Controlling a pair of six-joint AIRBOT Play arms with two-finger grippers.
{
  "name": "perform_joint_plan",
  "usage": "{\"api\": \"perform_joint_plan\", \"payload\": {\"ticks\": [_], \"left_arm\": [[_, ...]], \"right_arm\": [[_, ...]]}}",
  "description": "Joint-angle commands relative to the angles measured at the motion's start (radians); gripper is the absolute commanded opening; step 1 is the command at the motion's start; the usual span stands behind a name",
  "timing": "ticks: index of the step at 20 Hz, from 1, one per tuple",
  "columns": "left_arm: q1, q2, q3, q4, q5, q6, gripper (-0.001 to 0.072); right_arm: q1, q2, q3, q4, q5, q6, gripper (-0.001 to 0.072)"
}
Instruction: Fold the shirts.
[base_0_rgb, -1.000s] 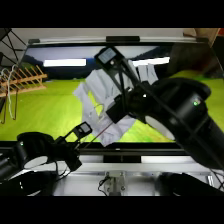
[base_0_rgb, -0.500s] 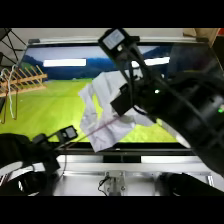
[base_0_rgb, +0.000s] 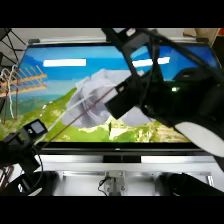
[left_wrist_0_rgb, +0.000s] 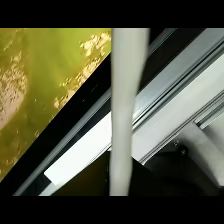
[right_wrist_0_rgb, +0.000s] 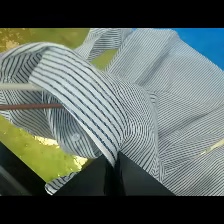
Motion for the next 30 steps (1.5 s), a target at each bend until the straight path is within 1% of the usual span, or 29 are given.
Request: {"api": "perform_joint_plan", "payload": {"ticks": [1, 2, 4, 7, 9, 11, 14, 16, 17, 18, 20, 21, 23, 24, 26, 27, 29, 30], "left_arm": [[-0.028, -0.031, 0.001, -0.087, 0.109, 0.100, 0.0051], [-0.050, -0.044, 0.001, -0.088, 0.108, 0.126, 0.0052], [-0.076, -0.041, 0.001, -0.088, 0.092, 0.122, 0.0052], [-0.079, 0.003, 0.001, -0.093, 0.010, 0.121, 0.0052], [-0.080, 0.035, 0.001, -0.127, 0.000, 0.120, 0.0052], [-0.080, 0.040, 0.001, -0.131, -0.003, 0.121, 0.0052], [-0.115, 0.000, -0.006, -0.182, 0.033, 0.171, 0.0052], [-0.166, -0.069, -0.027, -0.183, 0.084, 0.189, 0.0052], [-0.190, -0.112, -0.035, -0.193, 0.133, 0.188, 0.0052], [-0.211, -0.164, -0.036, -0.204, 0.201, 0.188, 0.0052], [-0.222, -0.263, -0.035, -0.204, 0.353, 0.154, 0.0052], [-0.219, -0.311, -0.035, -0.204, 0.404, 0.143, 0.0053], [-0.198, -0.404, -0.035, -0.204, 0.448, 0.108, 0.0053], [-0.189, -0.428, -0.035, -0.204, 0.452, 0.109, 0.0052], [-0.167, -0.429, -0.034, -0.204, 0.488, 0.109, 0.0052], [-0.158, -0.415, -0.034, -0.204, 0.513, 0.116, 0.0052], [-0.155, -0.385, -0.034, -0.204, 0.541, 0.212, 0.0052], [-0.152, -0.380, -0.034, -0.204, 0.549, 0.230, 0.0052]], "right_arm": [[-0.001, -0.019, 0.005, -0.046, -0.017, 0.002, 0.0094], [-0.001, -0.022, 0.005, -0.084, -0.016, 0.002, 0.0094], [-0.007, -0.023, 0.005, -0.153, -0.010, 0.008, 0.0095], [-0.044, -0.023, 0.005, -0.154, 0.010, 0.007, 0.0095], [-0.046, -0.023, 0.005, -0.154, 0.009, -0.030, 0.0095], [-0.046, -0.023, 0.005, -0.152, 0.009, -0.038, 0.0095], [-0.044, -0.023, 0.005, -0.111, 0.008, -0.039, 0.0095], [-0.043, -0.023, 0.005, -0.042, -0.001, -0.060, 0.0095], [-0.042, -0.023, 0.005, 0.009, -0.004, -0.064, 0.0095], [-0.031, -0.023, 0.005, 0.024, 0.001, -0.064, 0.0094], [0.011, -0.023, 0.005, 0.010, 0.008, -0.063, 0.0095], [0.036, -0.023, 0.005, -0.001, 0.010, -0.061, 0.0095], [0.074, -0.023, 0.005, -0.038, 0.016, -0.057, 0.0094], [0.089, -0.023, 0.005, -0.071, 0.027, -0.050, 0.0095], [0.097, -0.023, 0.005, -0.122, 0.064, -0.051, 0.0095], [0.097, -0.023, 0.005, -0.137, 0.077, -0.052, 0.0095], [0.097, -0.023, 0.005, -0.165, 0.077, -0.052, 0.0095], [0.097, -0.023, 0.005, -0.169, 0.077, -0.052, 0.0095]]}}
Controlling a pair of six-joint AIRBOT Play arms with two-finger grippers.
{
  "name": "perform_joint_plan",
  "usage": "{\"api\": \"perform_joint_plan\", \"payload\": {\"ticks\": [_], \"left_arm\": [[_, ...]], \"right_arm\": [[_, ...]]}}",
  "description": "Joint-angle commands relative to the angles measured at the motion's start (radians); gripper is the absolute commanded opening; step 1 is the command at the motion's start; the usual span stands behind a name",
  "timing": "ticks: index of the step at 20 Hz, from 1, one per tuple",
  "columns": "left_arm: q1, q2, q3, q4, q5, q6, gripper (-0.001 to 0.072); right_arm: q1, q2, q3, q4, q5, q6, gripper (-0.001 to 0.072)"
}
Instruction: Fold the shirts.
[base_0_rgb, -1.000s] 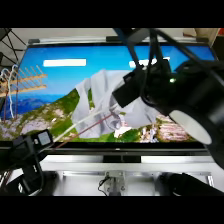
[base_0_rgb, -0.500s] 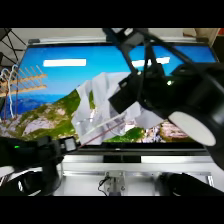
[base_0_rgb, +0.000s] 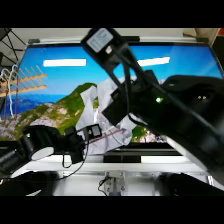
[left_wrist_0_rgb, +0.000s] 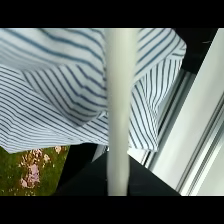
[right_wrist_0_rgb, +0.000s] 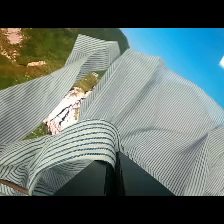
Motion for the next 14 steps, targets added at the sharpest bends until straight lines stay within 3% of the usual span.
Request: {"api": "perform_joint_plan", "payload": {"ticks": [1, 9, 10, 11, 12, 14], "left_arm": [[0.012, 0.006, 0.000, 0.000, 0.082, 0.073, 0.0053], [0.012, -0.120, 0.000, -0.093, 0.387, -0.134, 0.0053], [0.012, -0.124, 0.000, -0.093, 0.396, -0.141, 0.0053], [0.012, -0.124, 0.000, -0.093, 0.395, -0.141, 0.0053], [0.012, -0.124, 0.000, -0.093, 0.395, -0.140, 0.0053], [0.012, -0.124, 0.000, -0.093, 0.394, -0.141, 0.0053]], "right_arm": [[0.008, -0.001, 0.001, -0.050, 0.019, 0.002, 0.0095], [0.008, -0.001, 0.001, -0.009, 0.015, 0.107, 0.0106], [0.008, -0.001, 0.001, -0.009, 0.019, 0.141, 0.0218], [0.008, 0.000, 0.001, -0.010, 0.022, 0.172, 0.0435], [0.008, 0.000, 0.001, -0.010, 0.020, 0.195, 0.0516], [0.008, 0.009, 0.002, -0.031, 0.019, 0.238, 0.0516]]}}
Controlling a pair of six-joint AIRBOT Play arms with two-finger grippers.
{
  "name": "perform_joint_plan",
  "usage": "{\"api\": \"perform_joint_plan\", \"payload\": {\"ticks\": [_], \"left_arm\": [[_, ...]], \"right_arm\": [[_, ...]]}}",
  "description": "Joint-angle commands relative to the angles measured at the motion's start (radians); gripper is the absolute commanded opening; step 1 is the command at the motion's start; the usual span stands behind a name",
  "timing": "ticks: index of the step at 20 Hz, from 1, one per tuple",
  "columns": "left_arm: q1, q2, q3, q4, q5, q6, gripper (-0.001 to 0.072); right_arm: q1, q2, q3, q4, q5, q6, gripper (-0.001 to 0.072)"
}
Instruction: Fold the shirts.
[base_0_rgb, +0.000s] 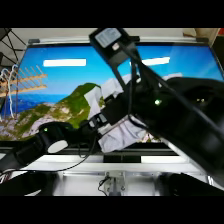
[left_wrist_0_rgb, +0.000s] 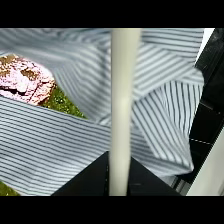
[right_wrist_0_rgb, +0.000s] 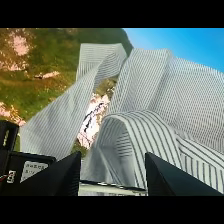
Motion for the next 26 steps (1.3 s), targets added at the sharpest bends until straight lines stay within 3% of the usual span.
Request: {"api": "perform_joint_plan", "payload": {"ticks": [1, 5, 7, 11, 13, 17, 20, 23, 26], "left_arm": [[0.000, -0.008, 0.000, -0.006, 0.030, -0.032, 0.0053], [0.016, -0.007, 0.000, -0.006, 0.023, -0.046, 0.0052], [0.026, -0.006, 0.000, -0.006, 0.023, -0.046, 0.0053], [0.029, -0.006, 0.000, -0.006, 0.022, -0.045, 0.0053], [0.029, -0.006, 0.000, -0.006, 0.015, -0.008, 0.0053], [0.029, -0.006, 0.000, 0.007, -0.045, 0.042, 0.0053], [0.029, -0.006, 0.000, 0.039, -0.064, 0.068, 0.0053], [0.031, -0.006, 0.000, 0.104, -0.100, 0.069, 0.0053], [0.036, -0.006, 0.000, 0.111, -0.105, 0.087, 0.0053]], "right_arm": [[-0.001, 0.026, 0.001, -0.052, 0.002, 0.109, 0.0516], [-0.039, 0.184, 0.001, -0.171, 0.002, 0.243, 0.0516], [-0.136, 0.270, 0.001, -0.206, 0.010, 0.261, 0.0516], [-0.494, 0.305, 0.001, -0.259, 0.193, 0.057, 0.0513], [-0.726, 0.251, 0.001, -0.140, 0.280, -0.140, 0.0513], [-1.113, 0.103, 0.001, 0.459, 0.293, -0.471, 0.0513], [-1.146, 0.017, 0.001, 0.755, 0.362, -1.100, 0.0513], [-1.099, -0.005, 0.001, 0.718, 0.365, -1.429, 0.0514], [-1.010, -0.005, 0.001, 0.622, 0.373, -1.530, 0.0513]]}}
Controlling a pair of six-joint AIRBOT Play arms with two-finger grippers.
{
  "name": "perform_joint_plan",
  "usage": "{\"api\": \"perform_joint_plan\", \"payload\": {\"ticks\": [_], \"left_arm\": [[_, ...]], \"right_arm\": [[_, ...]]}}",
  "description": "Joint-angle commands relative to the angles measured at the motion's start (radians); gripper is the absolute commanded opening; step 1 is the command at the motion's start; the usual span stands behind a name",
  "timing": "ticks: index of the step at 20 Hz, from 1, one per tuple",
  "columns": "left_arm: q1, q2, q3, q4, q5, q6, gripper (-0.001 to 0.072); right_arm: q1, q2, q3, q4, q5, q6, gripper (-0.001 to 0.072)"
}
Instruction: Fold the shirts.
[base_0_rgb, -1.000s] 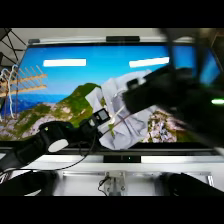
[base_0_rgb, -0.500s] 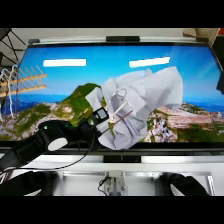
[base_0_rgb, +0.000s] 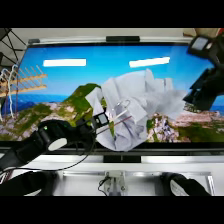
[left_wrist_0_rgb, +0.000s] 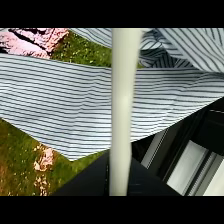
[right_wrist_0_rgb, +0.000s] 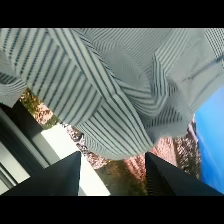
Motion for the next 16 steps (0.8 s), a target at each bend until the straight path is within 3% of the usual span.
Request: {"api": "perform_joint_plan", "payload": {"ticks": [1, 5, 15, 16], "left_arm": [[0.003, 0.000, 0.000, 0.029, -0.019, 0.015, 0.0053], [0.003, 0.000, 0.000, 0.036, -0.018, 0.014, 0.0053], [0.002, 0.000, 0.000, 0.035, 0.026, 0.014, 0.0052], [0.002, 0.000, 0.000, 0.035, 0.042, 0.015, 0.0052]], "right_arm": [[0.080, -0.015, 0.000, -0.017, 0.002, -0.273, 0.0513], [0.175, -0.023, 0.000, -0.080, -0.048, -0.338, 0.0513], [0.175, -0.219, 0.000, 0.022, -0.068, -0.379, 0.0511], [0.175, -0.236, 0.000, 0.035, -0.067, -0.379, 0.0483]]}}
